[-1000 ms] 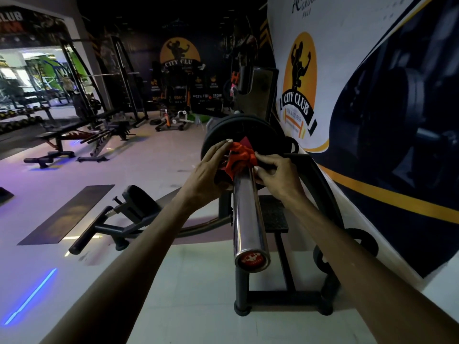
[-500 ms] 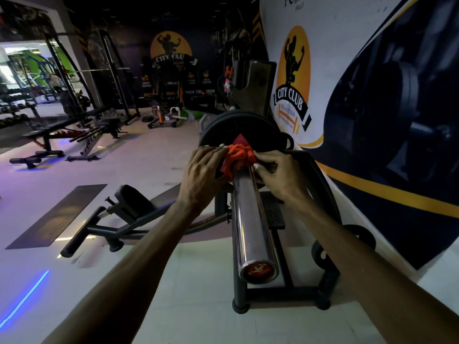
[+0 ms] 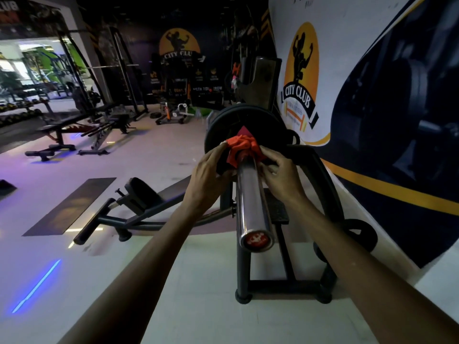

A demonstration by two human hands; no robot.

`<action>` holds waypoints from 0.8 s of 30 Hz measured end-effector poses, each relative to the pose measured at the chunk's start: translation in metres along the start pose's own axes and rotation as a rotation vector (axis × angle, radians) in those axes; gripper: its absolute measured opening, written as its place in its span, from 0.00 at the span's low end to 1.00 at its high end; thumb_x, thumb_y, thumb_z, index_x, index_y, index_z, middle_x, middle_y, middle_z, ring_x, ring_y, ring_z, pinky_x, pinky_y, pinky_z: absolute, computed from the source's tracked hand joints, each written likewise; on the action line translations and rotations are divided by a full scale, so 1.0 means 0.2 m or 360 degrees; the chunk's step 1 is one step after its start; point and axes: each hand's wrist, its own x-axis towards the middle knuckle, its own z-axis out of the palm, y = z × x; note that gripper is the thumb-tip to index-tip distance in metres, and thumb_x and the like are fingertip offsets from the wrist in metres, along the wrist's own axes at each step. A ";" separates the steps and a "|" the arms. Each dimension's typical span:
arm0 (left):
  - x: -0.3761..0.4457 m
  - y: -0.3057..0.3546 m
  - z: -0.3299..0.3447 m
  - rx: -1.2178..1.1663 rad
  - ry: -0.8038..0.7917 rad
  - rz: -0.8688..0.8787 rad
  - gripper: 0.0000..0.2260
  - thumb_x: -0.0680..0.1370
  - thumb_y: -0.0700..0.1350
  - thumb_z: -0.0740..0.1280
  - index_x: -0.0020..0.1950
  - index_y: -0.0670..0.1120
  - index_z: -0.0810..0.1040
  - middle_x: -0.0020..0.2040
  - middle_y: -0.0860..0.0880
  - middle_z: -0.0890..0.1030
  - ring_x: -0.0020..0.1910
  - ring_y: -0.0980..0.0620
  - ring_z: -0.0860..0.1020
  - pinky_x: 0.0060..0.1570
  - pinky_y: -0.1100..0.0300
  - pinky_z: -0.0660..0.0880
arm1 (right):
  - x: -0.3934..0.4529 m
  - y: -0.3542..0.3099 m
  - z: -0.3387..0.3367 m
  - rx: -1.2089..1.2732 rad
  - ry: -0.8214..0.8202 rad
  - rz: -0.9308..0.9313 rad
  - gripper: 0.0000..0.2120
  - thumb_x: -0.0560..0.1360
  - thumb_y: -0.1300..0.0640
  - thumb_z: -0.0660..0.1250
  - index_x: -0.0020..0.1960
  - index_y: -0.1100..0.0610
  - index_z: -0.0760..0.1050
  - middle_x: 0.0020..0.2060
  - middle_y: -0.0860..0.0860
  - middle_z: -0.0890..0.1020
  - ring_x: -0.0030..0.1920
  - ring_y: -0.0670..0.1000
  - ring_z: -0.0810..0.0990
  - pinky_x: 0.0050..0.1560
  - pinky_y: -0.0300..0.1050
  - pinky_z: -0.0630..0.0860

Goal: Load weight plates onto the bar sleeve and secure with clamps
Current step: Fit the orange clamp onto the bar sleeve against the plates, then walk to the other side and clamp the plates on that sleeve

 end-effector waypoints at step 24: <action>-1.92 -1.06 -0.98 0.0244 -0.0384 -0.1218 0.19 0.81 0.56 0.68 0.63 0.43 0.80 0.59 0.45 0.83 0.58 0.47 0.81 0.58 0.49 0.78 | -1.14 0.02 1.74 -0.0706 -0.0975 0.0082 0.21 0.82 0.49 0.65 0.71 0.58 0.74 0.69 0.55 0.77 0.69 0.56 0.75 0.69 0.48 0.70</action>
